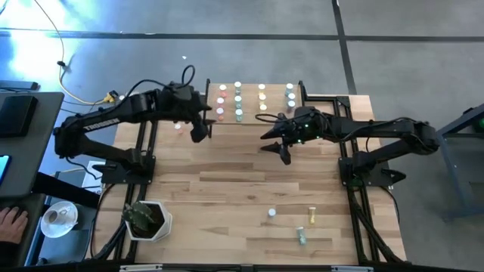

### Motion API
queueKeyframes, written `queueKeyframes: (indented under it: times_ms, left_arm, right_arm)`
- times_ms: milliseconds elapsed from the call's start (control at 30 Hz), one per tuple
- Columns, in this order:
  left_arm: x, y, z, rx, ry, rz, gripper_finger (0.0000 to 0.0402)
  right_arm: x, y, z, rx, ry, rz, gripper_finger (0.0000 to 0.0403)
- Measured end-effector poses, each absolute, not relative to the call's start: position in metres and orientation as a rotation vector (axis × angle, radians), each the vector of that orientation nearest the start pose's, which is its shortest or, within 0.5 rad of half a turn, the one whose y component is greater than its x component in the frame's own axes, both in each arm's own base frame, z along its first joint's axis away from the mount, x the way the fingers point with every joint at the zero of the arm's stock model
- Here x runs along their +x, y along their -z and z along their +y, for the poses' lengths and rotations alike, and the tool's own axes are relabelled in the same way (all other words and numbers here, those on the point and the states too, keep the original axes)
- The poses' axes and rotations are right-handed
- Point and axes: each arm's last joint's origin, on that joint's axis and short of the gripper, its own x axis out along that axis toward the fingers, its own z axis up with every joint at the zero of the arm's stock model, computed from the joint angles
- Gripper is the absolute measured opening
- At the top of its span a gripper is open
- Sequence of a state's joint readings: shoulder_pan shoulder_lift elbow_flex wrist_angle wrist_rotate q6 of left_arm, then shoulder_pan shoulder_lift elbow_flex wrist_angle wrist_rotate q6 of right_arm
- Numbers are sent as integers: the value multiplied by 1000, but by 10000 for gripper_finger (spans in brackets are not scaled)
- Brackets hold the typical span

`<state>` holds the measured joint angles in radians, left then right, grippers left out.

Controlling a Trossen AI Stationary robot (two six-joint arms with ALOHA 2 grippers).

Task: Pick and place medicine bottles onto shelf by color
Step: Put the blue medicine bottle on the shelf

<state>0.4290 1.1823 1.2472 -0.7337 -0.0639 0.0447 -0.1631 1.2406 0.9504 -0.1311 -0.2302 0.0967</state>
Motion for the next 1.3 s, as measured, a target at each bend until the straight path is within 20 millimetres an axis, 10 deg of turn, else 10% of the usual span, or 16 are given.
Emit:
queueKeyframes:
  times_ms: [500,1300]
  left_arm:
    - [233,-307,57,-124,-310,532,225]
    - [245,-258,13,-90,-195,361,225]
  right_arm:
    - [226,-316,-28,242,6,525,197]
    - [208,-282,50,272,263,855,197]
